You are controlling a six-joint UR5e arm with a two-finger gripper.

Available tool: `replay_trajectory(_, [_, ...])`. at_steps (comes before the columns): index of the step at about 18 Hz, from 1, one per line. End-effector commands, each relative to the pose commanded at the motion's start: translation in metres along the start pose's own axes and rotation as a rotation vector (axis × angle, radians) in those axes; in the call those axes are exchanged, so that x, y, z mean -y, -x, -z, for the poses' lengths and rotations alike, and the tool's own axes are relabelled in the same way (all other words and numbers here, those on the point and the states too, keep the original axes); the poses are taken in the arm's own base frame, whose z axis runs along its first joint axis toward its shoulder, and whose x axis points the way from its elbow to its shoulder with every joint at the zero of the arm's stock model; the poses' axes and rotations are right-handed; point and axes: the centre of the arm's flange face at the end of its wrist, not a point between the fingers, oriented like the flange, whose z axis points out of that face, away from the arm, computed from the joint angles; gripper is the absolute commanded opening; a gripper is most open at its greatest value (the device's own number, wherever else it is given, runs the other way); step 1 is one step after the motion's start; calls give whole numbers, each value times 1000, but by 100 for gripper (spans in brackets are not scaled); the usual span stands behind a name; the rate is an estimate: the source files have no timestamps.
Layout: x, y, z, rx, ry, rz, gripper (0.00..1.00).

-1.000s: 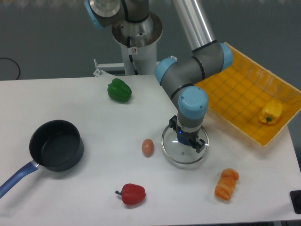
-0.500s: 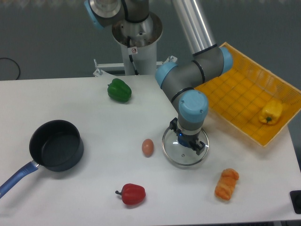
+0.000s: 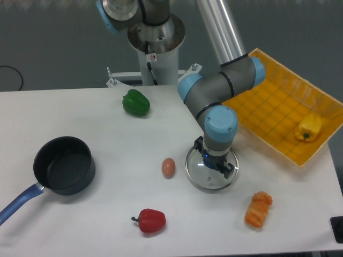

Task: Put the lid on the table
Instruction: 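Keep the lid resting on the table and open the gripper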

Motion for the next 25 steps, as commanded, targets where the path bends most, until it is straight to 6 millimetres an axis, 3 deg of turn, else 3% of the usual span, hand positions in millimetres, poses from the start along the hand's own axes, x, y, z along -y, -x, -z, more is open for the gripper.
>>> replay_trajectory(15, [0, 0, -4, -4, 1, 0, 51])
replay_trajectory(22, [0, 0, -4, -6, 1, 0, 67])
replay_trajectory(25, [0, 0, -4, -6, 1, -2, 68])
